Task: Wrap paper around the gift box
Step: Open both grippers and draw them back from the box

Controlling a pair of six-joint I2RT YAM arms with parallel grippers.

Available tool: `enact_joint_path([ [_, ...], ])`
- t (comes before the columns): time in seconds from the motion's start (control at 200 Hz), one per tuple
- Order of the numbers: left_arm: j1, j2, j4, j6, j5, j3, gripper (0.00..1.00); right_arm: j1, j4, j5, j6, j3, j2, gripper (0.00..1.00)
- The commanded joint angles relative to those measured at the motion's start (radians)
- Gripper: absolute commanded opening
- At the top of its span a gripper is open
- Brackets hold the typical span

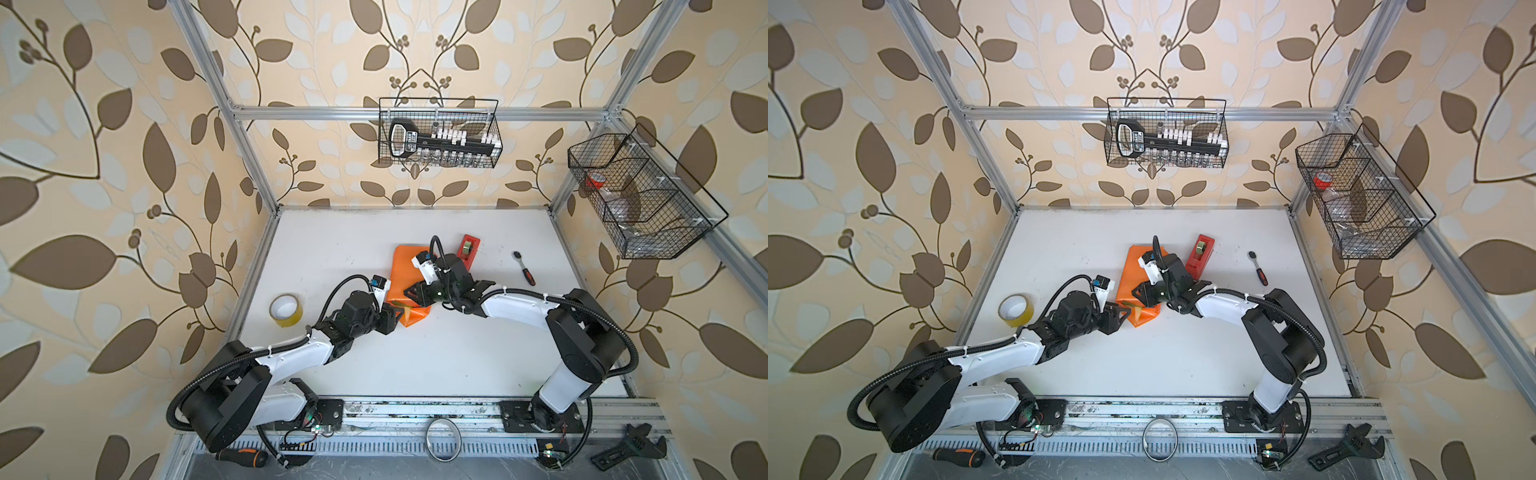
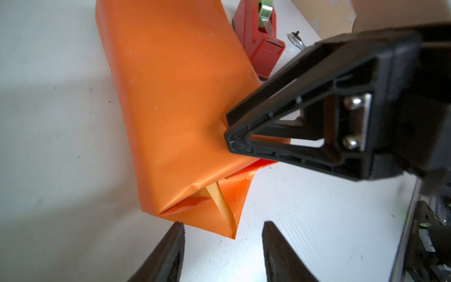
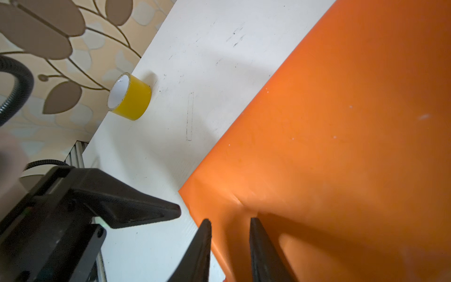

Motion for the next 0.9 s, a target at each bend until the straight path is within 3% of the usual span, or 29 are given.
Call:
enact_joint_path([
  [0.0,-0.021,-0.072,-0.086,0.174,0.041,0.077,0.54,-0.026,-0.046,-0.080,0.038,0.030,-0.060,0.31],
  [0.165,-0.035,-0.181,-0.208,0.407,-0.008,0.126,0.54,-0.071,0.003,-0.147,0.104,-0.023,-0.166,0.33],
  [0.32,-0.025,-0.260,-0.233,0.530,-0.272,0.126,0.56,-0.094,-0.037,-0.062,0.089,-0.112,-0.279,0.40],
  [0.39,0.036,-0.253,-0.227,0.490,-0.380,0.131,0.65,-0.106,-0.059,0.015,0.078,-0.167,-0.327,0.45],
  [0.44,0.115,-0.232,-0.262,0.363,-0.385,0.162,0.66,-0.109,-0.062,0.061,0.076,-0.199,-0.351,0.48],
  [0.53,0.274,-0.164,-0.336,0.045,-0.263,0.218,0.70,-0.112,-0.060,0.117,0.089,-0.239,-0.368,0.56],
  [0.595,0.313,-0.062,-0.367,-0.087,-0.152,0.278,0.70,-0.114,-0.039,0.112,0.106,-0.253,-0.359,0.61],
  [0.7,0.313,0.126,-0.429,-0.181,0.019,0.407,0.70,-0.127,0.016,0.050,0.144,-0.263,-0.333,0.67],
  [0.81,0.306,0.252,-0.309,-0.268,0.211,0.438,0.71,-0.146,0.049,0.007,0.165,-0.267,-0.308,0.72],
  [0.9,0.278,0.325,-0.245,-0.299,0.288,0.458,0.74,-0.166,0.054,-0.007,0.165,-0.278,-0.295,0.74],
])
